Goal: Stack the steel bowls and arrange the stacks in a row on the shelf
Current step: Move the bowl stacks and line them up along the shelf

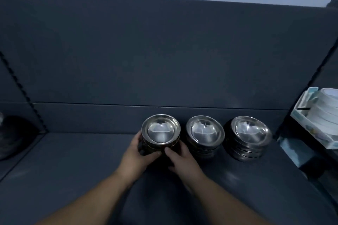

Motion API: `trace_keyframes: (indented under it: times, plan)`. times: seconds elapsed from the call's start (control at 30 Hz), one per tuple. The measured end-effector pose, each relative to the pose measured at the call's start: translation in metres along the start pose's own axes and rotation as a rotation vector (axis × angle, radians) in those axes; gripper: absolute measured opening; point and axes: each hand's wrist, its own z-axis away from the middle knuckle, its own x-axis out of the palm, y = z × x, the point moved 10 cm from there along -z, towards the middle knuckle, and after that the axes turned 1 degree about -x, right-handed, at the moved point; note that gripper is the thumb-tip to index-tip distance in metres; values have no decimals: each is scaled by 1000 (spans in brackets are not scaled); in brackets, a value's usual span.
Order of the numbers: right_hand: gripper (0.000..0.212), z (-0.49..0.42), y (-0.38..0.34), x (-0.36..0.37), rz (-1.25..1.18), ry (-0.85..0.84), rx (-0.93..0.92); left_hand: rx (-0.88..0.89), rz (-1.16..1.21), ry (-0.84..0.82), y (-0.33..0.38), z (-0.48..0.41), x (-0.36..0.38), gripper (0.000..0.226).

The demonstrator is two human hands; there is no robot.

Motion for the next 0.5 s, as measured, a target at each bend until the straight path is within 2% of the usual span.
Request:
trace_keyframes:
  times: [0.07,0.13,0.23,0.3,0.37,0.5]
  plan:
    - [65,-2,1,-4,48,25,-5,-2,-27,34,-1,1,-2,78]
    - [61,1,4,-9,143,60,-14,-29,-93,71,-6,5,-6,78]
    - [53,11,9,-17,391,99,-31,-35,-388,75,-4,21,-11,74]
    - [51,22,9,-12,608,63,-66,-30,-632,22,-5,35,-13,70]
    - [51,35,7,1,797,8,-123,-37,-800,-39,-14,50,-19,76]
    - [56,64,6,45,959,-92,-202,-91,-906,-88,-31,90,-56,83]
